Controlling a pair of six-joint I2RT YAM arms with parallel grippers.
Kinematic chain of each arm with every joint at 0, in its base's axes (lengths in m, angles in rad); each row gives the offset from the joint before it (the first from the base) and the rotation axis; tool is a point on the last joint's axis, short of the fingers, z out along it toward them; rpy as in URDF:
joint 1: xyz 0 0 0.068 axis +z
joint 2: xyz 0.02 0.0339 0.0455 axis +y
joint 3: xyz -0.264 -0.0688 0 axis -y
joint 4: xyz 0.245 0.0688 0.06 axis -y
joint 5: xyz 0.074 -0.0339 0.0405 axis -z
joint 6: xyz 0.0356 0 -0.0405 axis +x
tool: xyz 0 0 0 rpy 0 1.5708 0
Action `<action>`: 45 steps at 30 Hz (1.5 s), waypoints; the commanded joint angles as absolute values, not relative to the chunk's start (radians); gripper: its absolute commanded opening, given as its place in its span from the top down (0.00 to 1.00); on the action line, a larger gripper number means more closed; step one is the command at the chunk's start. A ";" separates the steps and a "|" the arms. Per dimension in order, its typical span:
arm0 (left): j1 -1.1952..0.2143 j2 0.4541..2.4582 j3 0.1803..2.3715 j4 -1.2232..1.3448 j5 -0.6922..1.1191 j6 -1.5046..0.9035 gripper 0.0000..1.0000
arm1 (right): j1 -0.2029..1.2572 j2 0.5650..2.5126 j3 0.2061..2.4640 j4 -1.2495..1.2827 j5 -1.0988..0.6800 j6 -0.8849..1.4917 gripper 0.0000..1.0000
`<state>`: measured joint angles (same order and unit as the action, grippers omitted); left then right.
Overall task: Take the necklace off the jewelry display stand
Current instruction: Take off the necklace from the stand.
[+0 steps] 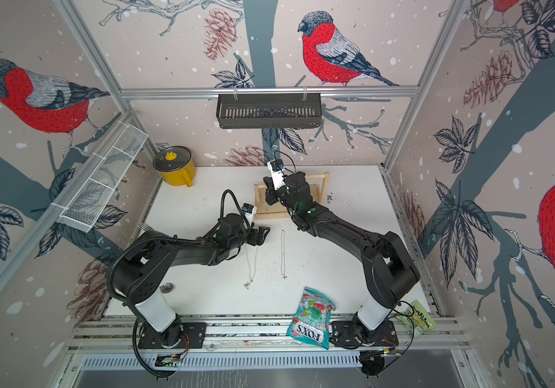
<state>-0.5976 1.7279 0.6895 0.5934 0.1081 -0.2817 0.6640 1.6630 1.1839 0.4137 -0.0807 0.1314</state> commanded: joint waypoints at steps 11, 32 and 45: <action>-0.578 1.692 0.591 0.748 0.078 -0.180 0.21 | 0.686 1.693 1.232 0.436 -0.104 0.126 0.99; -0.570 1.626 0.342 1.206 0.276 -0.038 0.24 | 0.754 1.571 1.166 0.406 -0.067 0.117 0.99; -0.570 1.636 0.388 1.172 0.268 -0.044 0.30 | 0.842 1.490 1.092 0.388 -0.025 0.138 0.99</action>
